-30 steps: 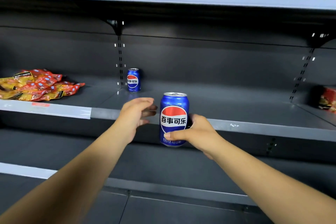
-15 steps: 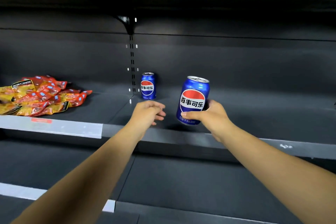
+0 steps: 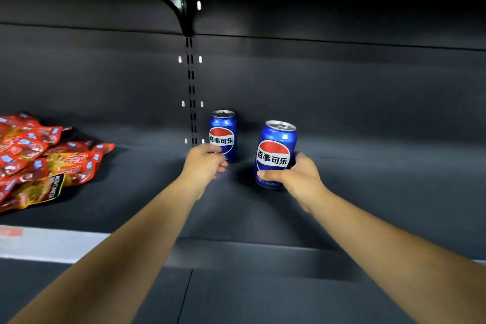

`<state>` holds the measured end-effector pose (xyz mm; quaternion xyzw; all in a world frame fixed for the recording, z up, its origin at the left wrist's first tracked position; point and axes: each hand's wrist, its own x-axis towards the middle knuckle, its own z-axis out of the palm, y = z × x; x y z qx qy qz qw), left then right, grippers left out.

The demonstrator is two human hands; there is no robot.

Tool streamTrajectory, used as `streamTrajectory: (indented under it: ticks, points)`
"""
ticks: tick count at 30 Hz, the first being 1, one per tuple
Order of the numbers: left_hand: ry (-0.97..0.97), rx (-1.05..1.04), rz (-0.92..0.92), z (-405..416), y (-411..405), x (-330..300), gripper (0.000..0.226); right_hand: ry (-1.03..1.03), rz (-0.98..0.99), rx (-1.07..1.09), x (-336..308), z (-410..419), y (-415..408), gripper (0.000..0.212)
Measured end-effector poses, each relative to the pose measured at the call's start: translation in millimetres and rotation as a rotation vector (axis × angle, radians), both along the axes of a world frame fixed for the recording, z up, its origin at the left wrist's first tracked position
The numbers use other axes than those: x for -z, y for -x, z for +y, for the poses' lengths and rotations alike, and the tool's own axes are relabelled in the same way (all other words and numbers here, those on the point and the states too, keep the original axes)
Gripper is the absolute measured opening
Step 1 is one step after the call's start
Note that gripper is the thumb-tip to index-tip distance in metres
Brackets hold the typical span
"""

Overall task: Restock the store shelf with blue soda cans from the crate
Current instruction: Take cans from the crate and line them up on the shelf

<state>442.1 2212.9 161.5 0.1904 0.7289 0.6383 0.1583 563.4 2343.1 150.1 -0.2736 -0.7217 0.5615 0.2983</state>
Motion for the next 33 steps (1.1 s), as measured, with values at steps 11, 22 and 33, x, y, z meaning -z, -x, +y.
streamTrajectory:
  ticks: [11, 22, 33]
  points:
    - [0.066, -0.05, 0.041, 28.1, 62.6, 18.9, 0.082, -0.059, -0.064, -0.029, 18.3, 18.1, 46.3, 0.058]
    - [0.152, -0.001, 0.269, 33.5, 73.5, 43.8, 0.077, -0.476, -0.502, 0.136, 25.1, 29.9, 79.1, 0.071]
    - [0.188, -0.031, 0.341, 35.9, 74.4, 46.7, 0.076, -0.722, -0.755, 0.132, 31.9, 31.4, 86.9, 0.078]
